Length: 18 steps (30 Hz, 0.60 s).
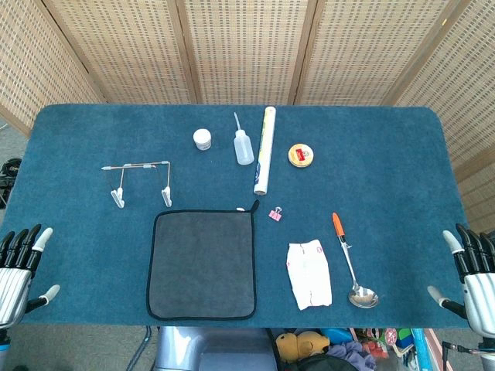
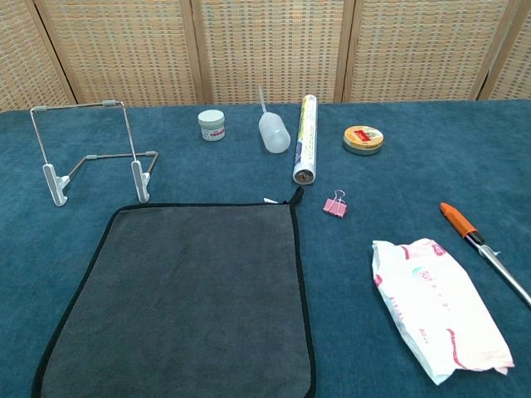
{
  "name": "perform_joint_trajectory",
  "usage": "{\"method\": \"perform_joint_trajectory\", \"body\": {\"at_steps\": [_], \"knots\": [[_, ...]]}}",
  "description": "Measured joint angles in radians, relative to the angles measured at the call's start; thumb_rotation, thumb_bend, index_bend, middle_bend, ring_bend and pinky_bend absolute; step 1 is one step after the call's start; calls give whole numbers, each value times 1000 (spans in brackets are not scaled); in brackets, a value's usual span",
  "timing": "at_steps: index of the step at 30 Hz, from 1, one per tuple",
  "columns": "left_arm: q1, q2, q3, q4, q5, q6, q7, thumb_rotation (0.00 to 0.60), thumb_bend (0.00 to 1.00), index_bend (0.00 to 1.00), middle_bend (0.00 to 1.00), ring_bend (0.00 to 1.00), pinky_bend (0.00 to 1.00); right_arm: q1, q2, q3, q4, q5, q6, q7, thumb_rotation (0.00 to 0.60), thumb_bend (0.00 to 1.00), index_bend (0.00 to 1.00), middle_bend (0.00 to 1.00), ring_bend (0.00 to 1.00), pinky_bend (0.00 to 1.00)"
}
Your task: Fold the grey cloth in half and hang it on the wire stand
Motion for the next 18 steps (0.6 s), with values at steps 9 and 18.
{"method": "perform_joint_trajectory", "body": {"at_steps": [9,18], "knots": [[0,-2,0,2,0,-1,1,600,152,0,0,0,0,1,0,0,-2,1,-6,2,600,0,0,0,0,0],[-34,-13,-3,10,-7,-60,17,600,154,0,0,0,0,3,6,8,-7,18,-12,12,600,0,0,0,0,0]]}}
